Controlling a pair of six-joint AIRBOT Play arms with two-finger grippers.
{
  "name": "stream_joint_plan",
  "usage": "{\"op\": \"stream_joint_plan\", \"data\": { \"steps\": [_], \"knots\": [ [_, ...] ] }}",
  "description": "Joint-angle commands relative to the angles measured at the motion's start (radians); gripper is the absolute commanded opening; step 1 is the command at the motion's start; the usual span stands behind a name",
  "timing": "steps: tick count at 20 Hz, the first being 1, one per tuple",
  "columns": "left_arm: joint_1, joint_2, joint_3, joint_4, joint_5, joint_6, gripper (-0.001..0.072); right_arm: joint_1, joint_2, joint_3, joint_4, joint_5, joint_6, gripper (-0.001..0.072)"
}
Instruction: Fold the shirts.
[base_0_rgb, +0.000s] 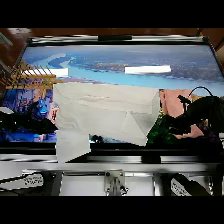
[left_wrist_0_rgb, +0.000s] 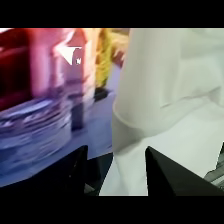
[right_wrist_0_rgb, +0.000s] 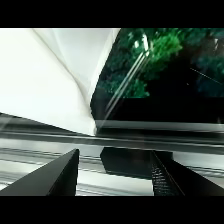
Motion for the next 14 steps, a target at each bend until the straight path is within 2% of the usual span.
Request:
{"op": "stream_joint_plan", "data": {
  "steps": [1, 4, 5, 7, 9, 14],
  "knots": [
    [-0.007, -0.003, -0.024, -0.033, 0.042, 0.026, 0.0378, 0.000, 0.005, -0.005, 0.005, 0.016, 0.018, 0.0552],
    [-0.032, -0.003, -0.030, -0.032, 0.039, 0.029, 0.0377, 0.000, 0.004, -0.005, 0.003, 0.012, 0.018, 0.0552],
    [-0.039, -0.005, -0.032, -0.033, 0.039, 0.029, 0.0333, 0.000, 0.004, -0.011, 0.010, 0.012, 0.022, 0.0602],
    [-0.061, -0.008, -0.034, -0.034, 0.040, 0.034, 0.0045, 0.000, 0.004, -0.075, 0.122, 0.009, 0.015, 0.0623],
    [-0.075, -0.008, -0.034, -0.034, 0.039, 0.037, 0.0028, 0.022, 0.004, -0.169, 0.185, 0.029, -0.003, 0.0623],
    [-0.072, -0.008, -0.033, -0.038, 0.024, 0.036, 0.0028, 0.205, 0.004, -0.307, 0.173, 0.179, 0.026, 0.0623]
  ]
}}
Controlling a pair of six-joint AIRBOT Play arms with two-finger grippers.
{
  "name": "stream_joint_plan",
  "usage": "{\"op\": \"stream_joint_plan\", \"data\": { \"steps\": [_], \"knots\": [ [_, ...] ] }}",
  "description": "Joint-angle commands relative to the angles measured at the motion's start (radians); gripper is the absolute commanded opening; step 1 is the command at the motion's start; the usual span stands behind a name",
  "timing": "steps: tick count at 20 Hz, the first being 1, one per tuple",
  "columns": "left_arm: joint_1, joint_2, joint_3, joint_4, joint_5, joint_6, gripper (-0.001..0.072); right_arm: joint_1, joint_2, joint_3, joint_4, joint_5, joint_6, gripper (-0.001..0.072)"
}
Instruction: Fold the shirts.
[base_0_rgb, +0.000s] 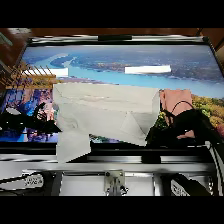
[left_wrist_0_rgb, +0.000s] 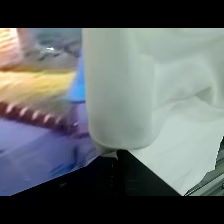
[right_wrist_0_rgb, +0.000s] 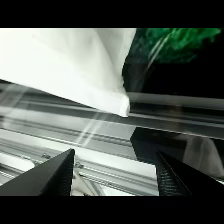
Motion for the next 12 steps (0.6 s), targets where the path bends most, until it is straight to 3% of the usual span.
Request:
{"op": "stream_joint_plan", "data": {
  "steps": [1, 12],
  "knots": [
    [-0.003, 0.000, 0.000, -0.003, -0.013, 0.002, 0.0028, 0.101, 0.000, -0.080, 0.015, 0.134, 0.045, 0.0622],
    [-0.004, 0.000, 0.000, -0.006, -0.014, 0.002, 0.0028, 0.111, -0.028, -0.132, 0.039, 0.296, 0.152, 0.0597]
  ]
}}
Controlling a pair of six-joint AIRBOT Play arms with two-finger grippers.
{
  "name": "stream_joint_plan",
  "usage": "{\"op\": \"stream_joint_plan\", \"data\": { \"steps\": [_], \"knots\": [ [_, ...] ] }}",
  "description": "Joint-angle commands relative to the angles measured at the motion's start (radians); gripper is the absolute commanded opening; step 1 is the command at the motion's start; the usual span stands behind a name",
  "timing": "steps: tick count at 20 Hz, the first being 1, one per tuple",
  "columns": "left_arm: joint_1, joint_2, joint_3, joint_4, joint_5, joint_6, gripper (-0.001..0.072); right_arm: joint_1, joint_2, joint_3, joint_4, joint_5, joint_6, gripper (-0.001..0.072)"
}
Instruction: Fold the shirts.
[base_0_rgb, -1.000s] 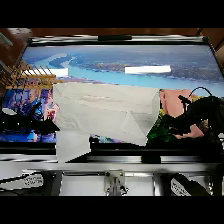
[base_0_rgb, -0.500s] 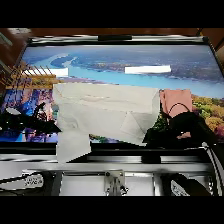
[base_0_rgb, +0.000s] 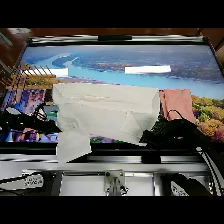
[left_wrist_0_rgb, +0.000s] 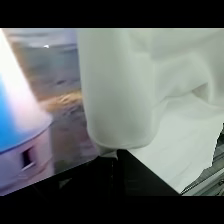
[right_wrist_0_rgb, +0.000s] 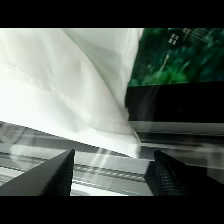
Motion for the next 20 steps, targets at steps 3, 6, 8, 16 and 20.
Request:
{"op": "stream_joint_plan", "data": {
  "steps": [3, 6, 8, 16, 20],
  "knots": [
    [0.000, 0.000, 0.000, 0.000, -0.001, 0.000, 0.0028, 0.003, -0.054, -0.005, 0.003, 0.055, 0.013, 0.0468],
    [0.000, 0.000, 0.000, 0.000, 0.000, 0.000, 0.0029, 0.003, -0.056, -0.005, 0.021, 0.081, 0.013, 0.0234],
    [0.000, 0.000, 0.002, 0.000, 0.000, 0.000, 0.0029, 0.003, -0.056, -0.005, 0.034, 0.072, 0.010, 0.0048],
    [0.000, 0.003, 0.257, 0.000, -0.183, 0.052, 0.0028, 0.002, 0.025, 0.156, -0.043, 0.019, -0.112, 0.0046],
    [0.000, -0.001, 0.385, -0.082, -0.182, 0.047, 0.0027, 0.002, -0.012, 0.332, -0.125, 0.102, -0.084, 0.0045]
  ]
}}
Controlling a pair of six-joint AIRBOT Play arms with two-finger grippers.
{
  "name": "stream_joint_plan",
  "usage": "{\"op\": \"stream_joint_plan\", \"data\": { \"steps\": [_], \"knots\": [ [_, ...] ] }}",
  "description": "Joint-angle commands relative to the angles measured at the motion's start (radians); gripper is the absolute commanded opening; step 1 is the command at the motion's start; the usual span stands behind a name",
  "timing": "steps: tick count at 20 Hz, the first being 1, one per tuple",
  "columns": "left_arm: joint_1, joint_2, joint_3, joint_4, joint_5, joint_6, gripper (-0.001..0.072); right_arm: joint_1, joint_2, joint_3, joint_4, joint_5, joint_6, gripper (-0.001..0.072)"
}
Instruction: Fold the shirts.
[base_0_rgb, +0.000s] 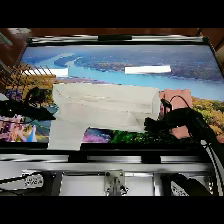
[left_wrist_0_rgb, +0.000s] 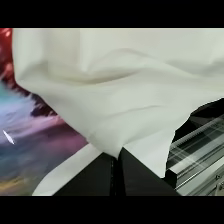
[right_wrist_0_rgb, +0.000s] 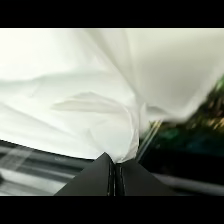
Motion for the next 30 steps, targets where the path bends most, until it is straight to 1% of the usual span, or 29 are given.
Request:
{"op": "stream_joint_plan", "data": {
  "steps": [1, 4, 6, 8, 10, 12, 14, 17, 21, 24, 25, 26, 27, 28, 29, 30],
  "knots": [
    [-0.002, -0.011, 0.110, -0.100, 0.006, 0.002, 0.0028, 0.000, -0.048, 0.150, -0.077, 0.062, 0.010, 0.0045],
    [-0.017, -0.084, 0.199, -0.187, 0.047, -0.019, 0.0028, 0.000, -0.179, 0.283, -0.104, 0.067, 0.010, 0.0045],
    [-0.042, -0.162, 0.283, -0.215, 0.050, -0.055, 0.0028, 0.000, -0.274, 0.383, -0.111, 0.080, 0.009, 0.0045],
    [-0.062, -0.246, 0.391, -0.231, 0.052, -0.084, 0.0028, 0.000, -0.359, 0.485, -0.150, 0.090, 0.011, 0.0045],
    [-0.069, -0.331, 0.514, -0.262, 0.052, -0.135, 0.0028, -0.002, -0.428, 0.571, -0.200, 0.084, 0.014, 0.0046],
    [-0.074, -0.408, 0.624, -0.306, 0.055, -0.158, 0.0028, -0.016, -0.477, 0.627, -0.208, 0.084, 0.014, 0.0046],
    [-0.079, -0.473, 0.708, -0.308, 0.077, -0.208, 0.0028, -0.037, -0.512, 0.657, -0.201, 0.108, 0.016, 0.0046],
    [-0.097, -0.540, 0.752, -0.309, 0.130, -0.238, 0.0028, -0.051, -0.537, 0.661, -0.170, 0.188, 0.015, 0.0046],
    [-0.134, -0.587, 0.752, -0.309, 0.206, -0.237, 0.0029, -0.043, -0.582, 0.661, -0.133, 0.294, 0.018, 0.0047],
    [-0.143, -0.609, 0.752, -0.309, 0.263, -0.245, 0.0029, -0.043, -0.603, 0.661, -0.129, 0.322, 0.029, 0.0048],
    [-0.145, -0.614, 0.752, -0.309, 0.271, -0.262, 0.0030, -0.043, -0.605, 0.661, -0.129, 0.322, 0.029, 0.0054],
    [-0.146, -0.617, 0.752, -0.309, 0.270, -0.272, 0.0085, -0.043, -0.605, 0.661, -0.128, 0.319, 0.029, 0.0142],
    [-0.147, -0.616, 0.752, -0.309, 0.260, -0.272, 0.0330, -0.043, -0.604, 0.661, -0.116, 0.312, 0.029, 0.0366],
    [-0.147, -0.614, 0.753, -0.309, 0.242, -0.272, 0.0590, -0.044, -0.601, 0.661, -0.096, 0.294, 0.021, 0.0486],
    [-0.145, -0.609, 0.754, -0.309, 0.217, -0.271, 0.0659, -0.048, -0.591, 0.661, -0.095, 0.267, 0.001, 0.0486],
    [-0.140, -0.605, 0.761, -0.308, 0.190, -0.271, 0.0659, -0.056, -0.572, 0.661, -0.106, 0.228, -0.025, 0.0486]
  ]
}}
